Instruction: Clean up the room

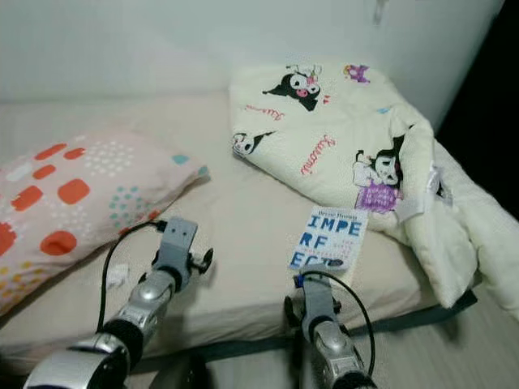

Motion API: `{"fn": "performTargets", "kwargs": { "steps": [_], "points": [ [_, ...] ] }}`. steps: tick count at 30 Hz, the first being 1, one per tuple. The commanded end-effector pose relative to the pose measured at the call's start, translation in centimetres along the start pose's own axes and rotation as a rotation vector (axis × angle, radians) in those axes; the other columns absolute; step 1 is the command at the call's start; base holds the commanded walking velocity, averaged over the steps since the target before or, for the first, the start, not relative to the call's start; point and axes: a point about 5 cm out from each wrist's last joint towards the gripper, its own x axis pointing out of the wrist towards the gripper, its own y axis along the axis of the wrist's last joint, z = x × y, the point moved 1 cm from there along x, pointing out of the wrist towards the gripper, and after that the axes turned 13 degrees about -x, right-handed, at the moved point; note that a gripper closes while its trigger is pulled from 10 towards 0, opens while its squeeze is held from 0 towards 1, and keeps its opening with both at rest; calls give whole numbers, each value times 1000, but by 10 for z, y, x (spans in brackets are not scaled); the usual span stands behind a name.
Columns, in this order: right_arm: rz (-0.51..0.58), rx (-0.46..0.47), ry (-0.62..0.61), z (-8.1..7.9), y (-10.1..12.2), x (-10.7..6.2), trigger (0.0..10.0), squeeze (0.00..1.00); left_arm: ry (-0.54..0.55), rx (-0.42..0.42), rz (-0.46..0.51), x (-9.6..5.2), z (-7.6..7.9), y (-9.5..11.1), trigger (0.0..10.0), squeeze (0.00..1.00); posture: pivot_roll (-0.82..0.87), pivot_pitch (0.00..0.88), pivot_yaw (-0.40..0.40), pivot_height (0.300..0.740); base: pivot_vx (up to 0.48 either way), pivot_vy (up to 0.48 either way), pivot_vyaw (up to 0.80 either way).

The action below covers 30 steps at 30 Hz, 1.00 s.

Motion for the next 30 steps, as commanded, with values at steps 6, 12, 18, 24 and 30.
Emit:
{"fn": "performTargets", "kwargs": {
  "steps": [6, 12, 18, 24, 30],
  "points": [
    [63, 18, 21, -12, 3, -4, 10000, 0, 118, 33, -49, 0, -34, 4, 10000, 0, -187, 310, 8, 586, 0, 0, 0],
    [96, 22, 28, -15, 6, -8, 10000, 0, 265, -29, -72, -3, -69, 13, 10000, 0, -207, 339, 5, 586, 0, 0, 0],
    [91, 26, 4, -9, 2, -11, 10000, 0, 262, -138, -175, -12, -77, -7, 10000, 0, -212, 356, 6, 586, 0, 0, 0],
    [77, 25, -13, -4, -2, -14, 10000, 0, 161, -301, -191, -14, -68, -17, 10000, 0, -211, 360, 2, 586, 0, 0, 0],
    [77, 20, -12, -3, 0, -15, 10000, 0, 105, -425, -157, -17, -72, -16, 10000, 0, -204, 360, -5, 586, 0, 0, 0]
  ]
}}
